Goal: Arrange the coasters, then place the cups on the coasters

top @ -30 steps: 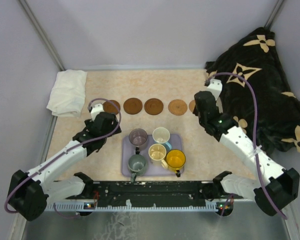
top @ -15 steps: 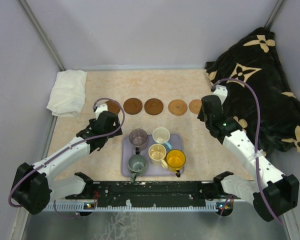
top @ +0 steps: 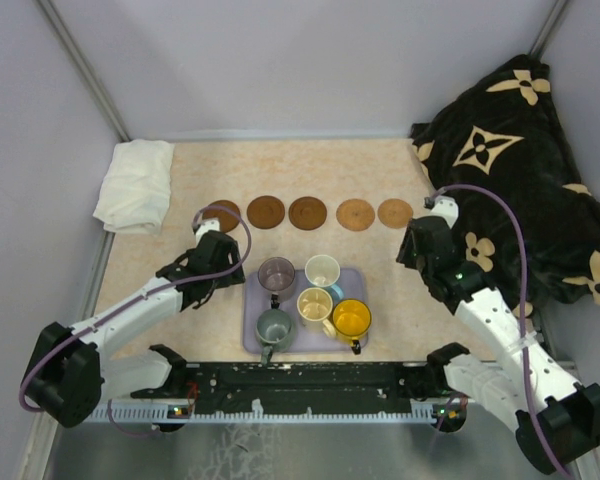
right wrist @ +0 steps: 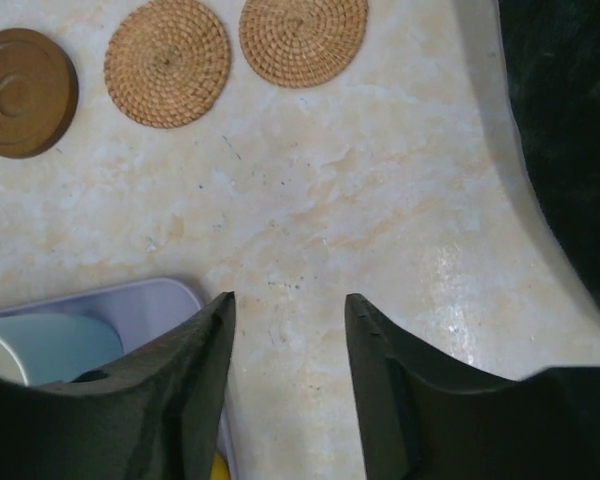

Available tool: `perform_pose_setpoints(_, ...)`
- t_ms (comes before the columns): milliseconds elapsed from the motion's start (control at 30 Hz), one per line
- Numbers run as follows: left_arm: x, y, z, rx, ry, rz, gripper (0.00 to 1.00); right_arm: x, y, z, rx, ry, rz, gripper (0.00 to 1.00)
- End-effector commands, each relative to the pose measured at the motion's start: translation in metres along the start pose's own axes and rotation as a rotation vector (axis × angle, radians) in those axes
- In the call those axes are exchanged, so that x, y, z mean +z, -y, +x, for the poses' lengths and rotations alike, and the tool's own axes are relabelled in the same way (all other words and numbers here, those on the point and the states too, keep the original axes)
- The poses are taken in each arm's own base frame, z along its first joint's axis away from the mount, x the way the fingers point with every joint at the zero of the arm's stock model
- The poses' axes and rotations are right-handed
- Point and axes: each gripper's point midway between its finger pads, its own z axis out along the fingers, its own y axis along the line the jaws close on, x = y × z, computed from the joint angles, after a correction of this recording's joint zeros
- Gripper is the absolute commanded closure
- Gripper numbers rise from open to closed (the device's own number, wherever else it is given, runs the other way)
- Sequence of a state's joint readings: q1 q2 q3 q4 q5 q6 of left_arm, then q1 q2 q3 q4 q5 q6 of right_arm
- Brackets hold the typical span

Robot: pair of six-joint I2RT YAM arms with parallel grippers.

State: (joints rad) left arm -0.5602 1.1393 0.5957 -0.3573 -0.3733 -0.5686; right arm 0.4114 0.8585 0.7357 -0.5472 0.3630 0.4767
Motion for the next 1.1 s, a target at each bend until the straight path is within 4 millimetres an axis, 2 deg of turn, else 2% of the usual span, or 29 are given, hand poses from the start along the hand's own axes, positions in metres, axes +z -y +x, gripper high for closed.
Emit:
perform_pose_setpoints(0,0.005,0.004,0.006,-0.009,-0.023,0.023,0.23,-0.004,-0.001,-0.01,-0.023,-0.015,0.02,0.47)
perform_pose_setpoints(100,0.007,0.005,0.01,-0.009,-0.035,0.026,0.24,0.0,-0.007,-0.009,-0.025,-0.032,0.0,0.45)
perform_pose_setpoints(167,0.007,0.005,0.012,-0.013,-0.037,0.031,0.25,0.001,-0.018,-0.009,-0.027,-0.037,-0.059,0.39)
perform_pose_setpoints(233,0.007,0.005,0.012,-0.016,-0.034,0.032,0.25,-0.002,-0.032,-0.009,-0.04,-0.038,-0.134,0.39)
perform_pose_setpoints(400,0.007,0.003,0.013,-0.018,-0.03,0.029,0.24,-0.017,-0.06,-0.009,-0.145,-0.007,-0.186,0.49)
perform_pose_setpoints(533,0.009,0.007,0.015,-0.021,-0.037,0.043,0.24,-0.028,-0.091,0.0,-0.188,-0.037,-0.304,0.63)
perform_pose_setpoints(733,0.014,0.013,0.021,-0.021,-0.062,0.071,0.27,-0.041,-0.128,0.022,-0.264,-0.085,-0.411,0.66)
perform_pose_setpoints(933,0.021,0.019,0.027,-0.006,-0.088,0.091,0.34,-0.042,-0.146,0.05,-0.316,-0.142,-0.44,0.7)
perform_pose_setpoints(1033,0.024,0.021,0.027,0.004,-0.092,0.094,0.35,-0.039,-0.147,0.056,-0.315,-0.147,-0.426,0.71)
perform_pose_setpoints(1067,0.026,0.022,0.027,0.007,-0.092,0.095,0.39,-0.038,-0.146,0.056,-0.311,-0.145,-0.42,0.71)
